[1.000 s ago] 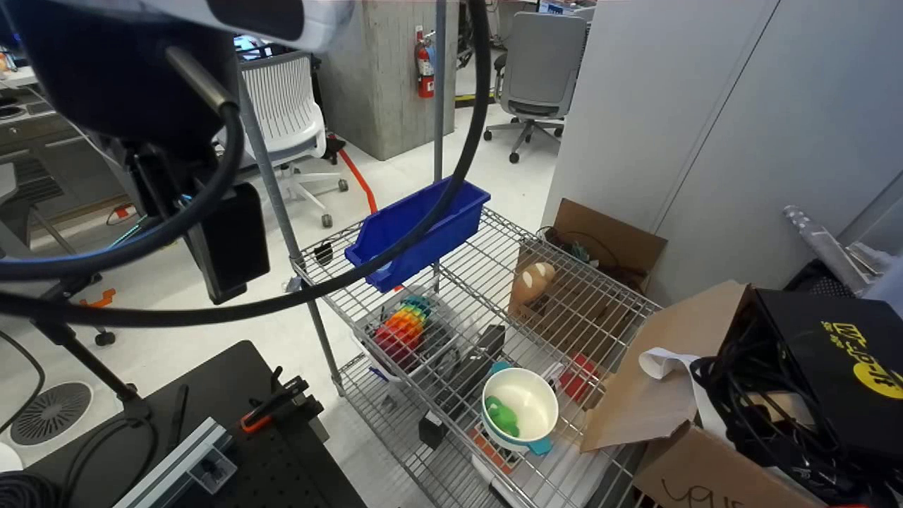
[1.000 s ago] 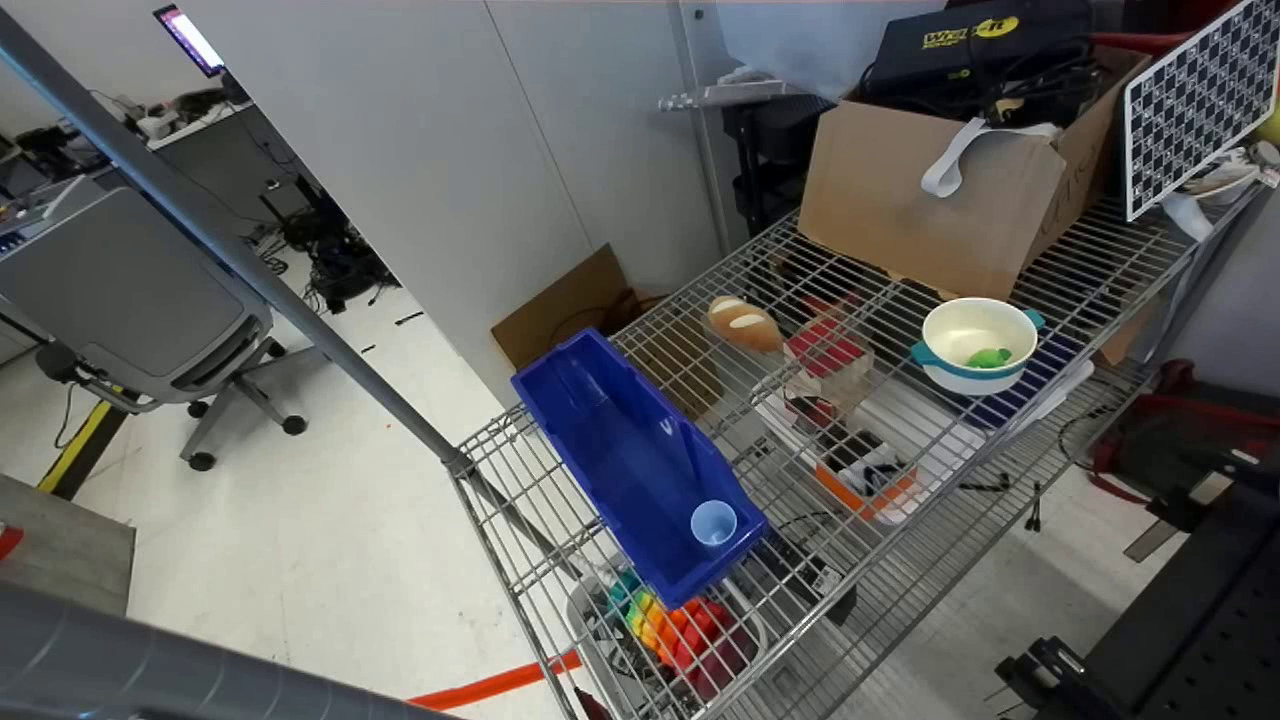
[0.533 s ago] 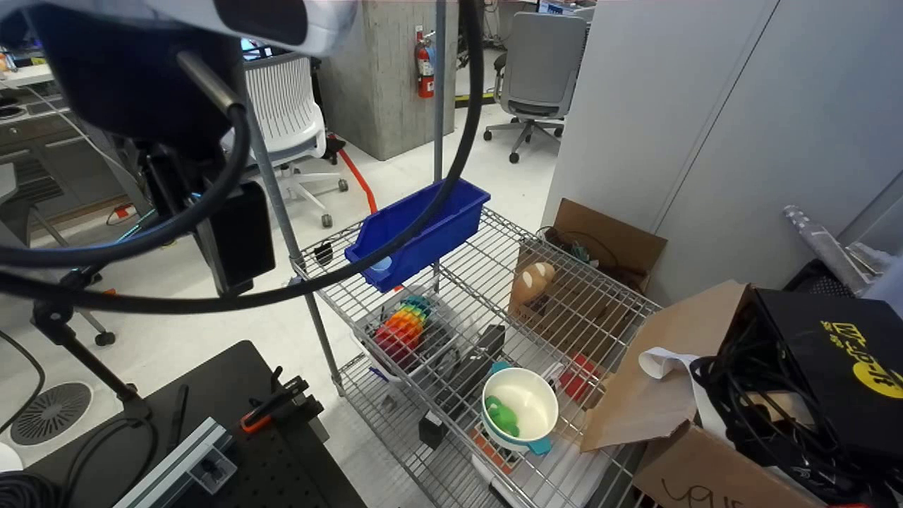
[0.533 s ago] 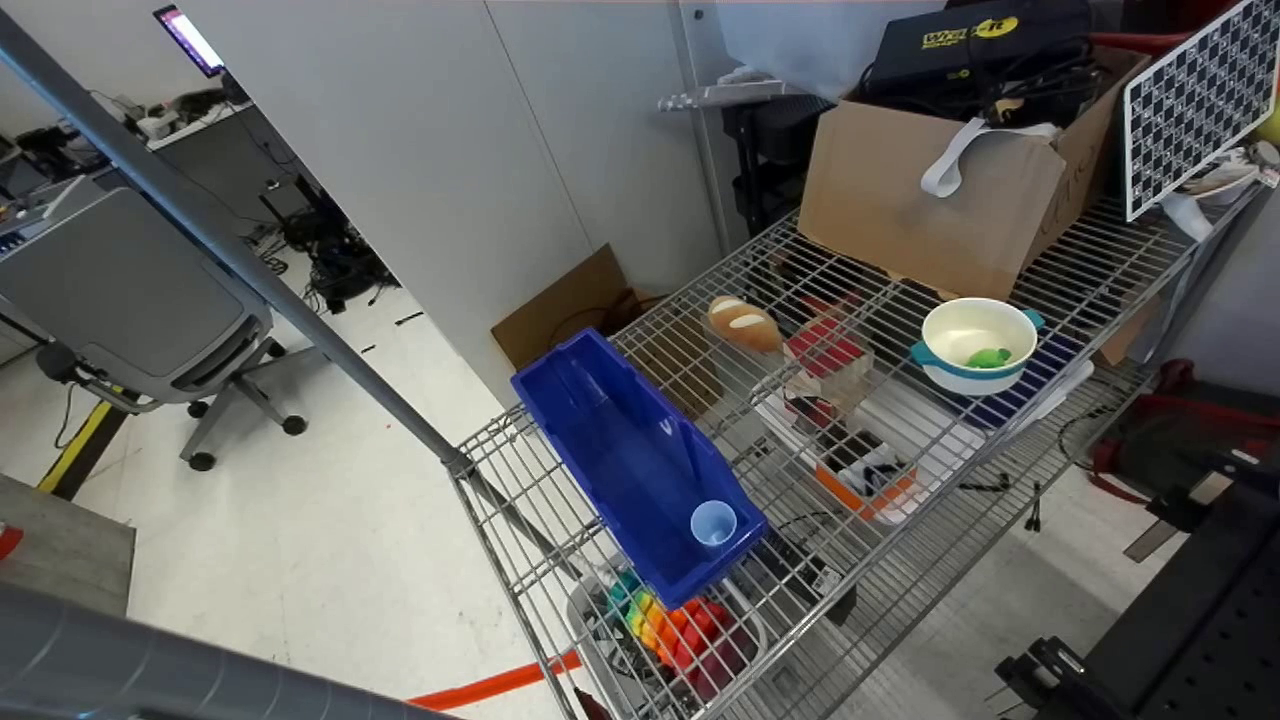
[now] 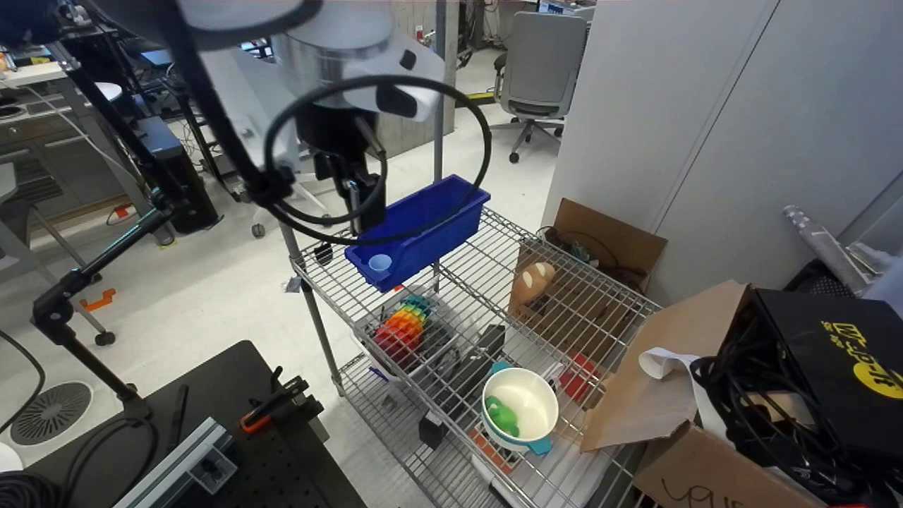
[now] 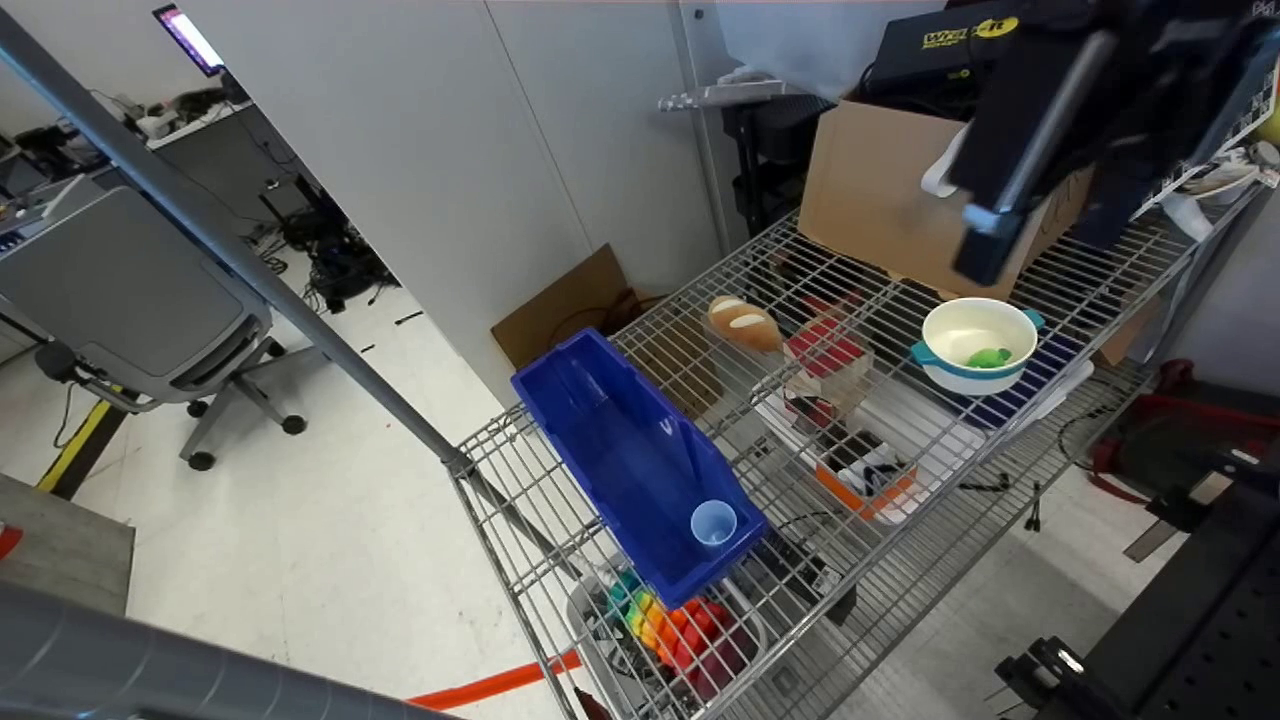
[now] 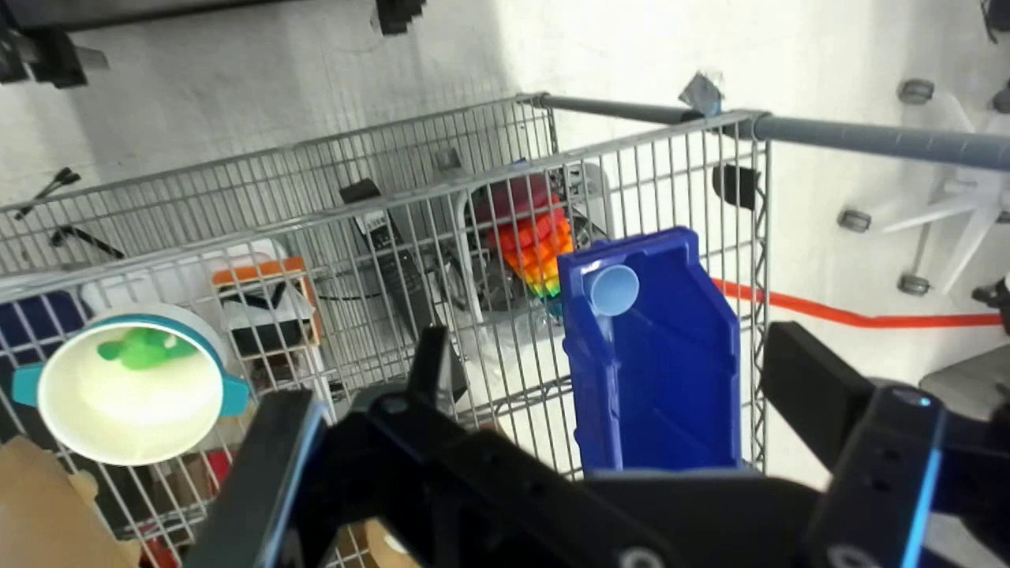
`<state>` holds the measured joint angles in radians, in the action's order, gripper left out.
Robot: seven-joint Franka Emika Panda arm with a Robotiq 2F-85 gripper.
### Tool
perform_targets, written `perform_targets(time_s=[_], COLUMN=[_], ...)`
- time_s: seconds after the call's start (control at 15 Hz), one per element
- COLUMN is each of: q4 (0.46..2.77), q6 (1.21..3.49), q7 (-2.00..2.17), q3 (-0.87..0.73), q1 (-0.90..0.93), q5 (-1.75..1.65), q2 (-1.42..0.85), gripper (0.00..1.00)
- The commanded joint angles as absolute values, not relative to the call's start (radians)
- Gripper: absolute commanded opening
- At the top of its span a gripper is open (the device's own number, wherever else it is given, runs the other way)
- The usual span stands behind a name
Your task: Pick up the bread plush toy and put it in the bowl
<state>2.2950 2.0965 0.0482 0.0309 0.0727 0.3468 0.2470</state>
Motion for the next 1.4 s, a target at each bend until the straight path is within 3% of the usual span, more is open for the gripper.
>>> perform_targets(time_s=[0.0, 0.27, 1.33], q4=[2.129, 1.897, 1.004], q6=[2.253, 2.356, 2.3], q7=[0.049, 0.153, 0.541], q3=[0.051, 0.059, -0.078], q1=[0.09, 0.08, 0.093], q5=[0.392, 0.377, 0.179], q2=[-0.007, -0.259, -1.038], gripper=[1.0, 1.0, 1.0])
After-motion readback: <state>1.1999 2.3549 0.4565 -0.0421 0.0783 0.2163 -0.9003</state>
